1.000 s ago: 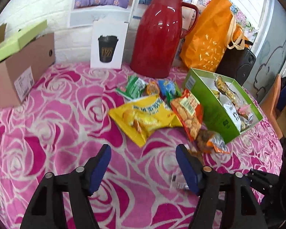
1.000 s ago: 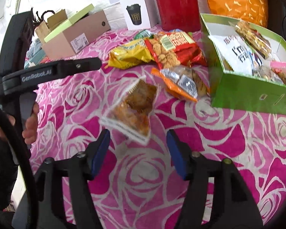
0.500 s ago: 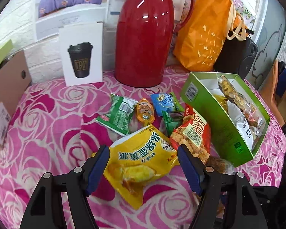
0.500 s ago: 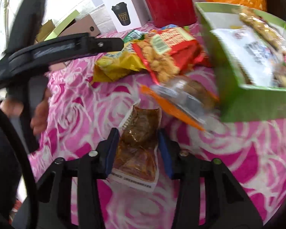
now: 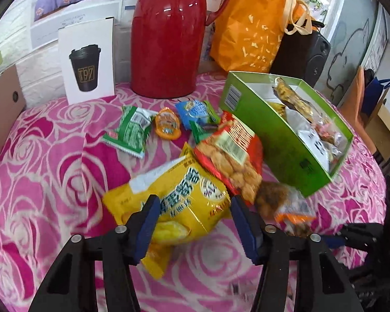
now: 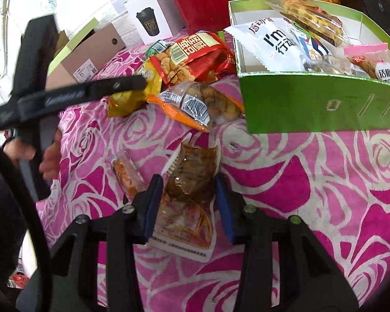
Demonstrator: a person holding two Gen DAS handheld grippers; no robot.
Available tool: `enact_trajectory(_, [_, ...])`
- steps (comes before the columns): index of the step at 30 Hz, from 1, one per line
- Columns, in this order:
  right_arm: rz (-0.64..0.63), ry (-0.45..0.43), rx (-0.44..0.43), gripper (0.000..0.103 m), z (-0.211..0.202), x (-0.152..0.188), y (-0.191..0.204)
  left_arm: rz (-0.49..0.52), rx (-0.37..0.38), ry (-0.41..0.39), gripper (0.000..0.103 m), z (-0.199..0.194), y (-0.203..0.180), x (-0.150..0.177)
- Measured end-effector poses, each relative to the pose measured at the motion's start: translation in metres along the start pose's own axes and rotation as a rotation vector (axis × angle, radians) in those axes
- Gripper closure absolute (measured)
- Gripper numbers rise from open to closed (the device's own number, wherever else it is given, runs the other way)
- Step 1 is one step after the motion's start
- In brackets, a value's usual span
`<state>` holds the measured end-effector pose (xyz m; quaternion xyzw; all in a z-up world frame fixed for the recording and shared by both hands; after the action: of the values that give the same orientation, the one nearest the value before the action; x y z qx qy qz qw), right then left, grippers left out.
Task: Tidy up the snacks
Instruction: 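Grasp the yellow chip bag with the left gripper while the right grasps the brown jerky pack, then carry the yellow chip bag and jerky pack into the green box while both grippers open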
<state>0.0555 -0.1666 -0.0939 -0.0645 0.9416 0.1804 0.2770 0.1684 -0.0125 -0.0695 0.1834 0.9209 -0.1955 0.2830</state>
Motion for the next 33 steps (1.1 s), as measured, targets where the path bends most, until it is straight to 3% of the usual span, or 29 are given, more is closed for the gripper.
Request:
enact_trajectory(4, [0.002,0.0,-0.003,0.059,-0.008,0.007,-0.002,0.009,-0.052,-0.041,0.046,-0.015,-0.002,0.003])
enact_trajectory(6, [0.009,0.002,-0.005,0.058,-0.008,0.008,-0.003,0.032,-0.099,-0.069,0.031,-0.018,-0.001,-0.006])
enact_trajectory(8, [0.013,0.003,-0.002,0.058,-0.009,0.008,-0.002,0.044,-0.079,-0.086,0.02,-0.016,0.001,-0.02])
enact_trajectory(11, [0.019,0.003,0.003,0.058,-0.011,0.008,-0.002,0.003,0.024,-0.035,0.02,-0.001,0.007,-0.039])
enact_trajectory(14, [0.024,0.004,0.002,0.058,-0.013,0.009,-0.003,-0.048,0.102,0.07,0.02,0.023,0.016,-0.038])
enact_trajectory(15, [0.024,0.004,0.0,0.058,-0.013,0.01,-0.003,-0.044,0.09,0.105,0.02,0.031,0.018,-0.03])
enact_trajectory(22, [0.022,0.002,-0.003,0.057,-0.008,0.006,-0.003,0.057,0.058,0.043,0.019,0.0,-0.005,0.013])
enact_trajectory(27, [0.021,0.001,0.008,0.057,-0.008,0.006,-0.002,0.039,-0.035,0.024,0.019,0.008,0.001,0.014])
enact_trajectory(33, [0.006,-0.007,0.016,0.057,-0.003,0.005,-0.003,0.001,-0.074,0.015,0.018,0.02,0.007,0.008])
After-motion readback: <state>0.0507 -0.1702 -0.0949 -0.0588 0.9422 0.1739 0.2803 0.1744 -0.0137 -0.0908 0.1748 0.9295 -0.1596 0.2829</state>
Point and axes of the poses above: each gripper's, at about its wrist camera, not at the fingertips, and z roughly the way its jaws point, y to its left, x to its underside, the point moved 3 cm from there along z, roughly the way its jaws point, and after that the axes turned 4 degrees about -z, right-handed, at the moved point
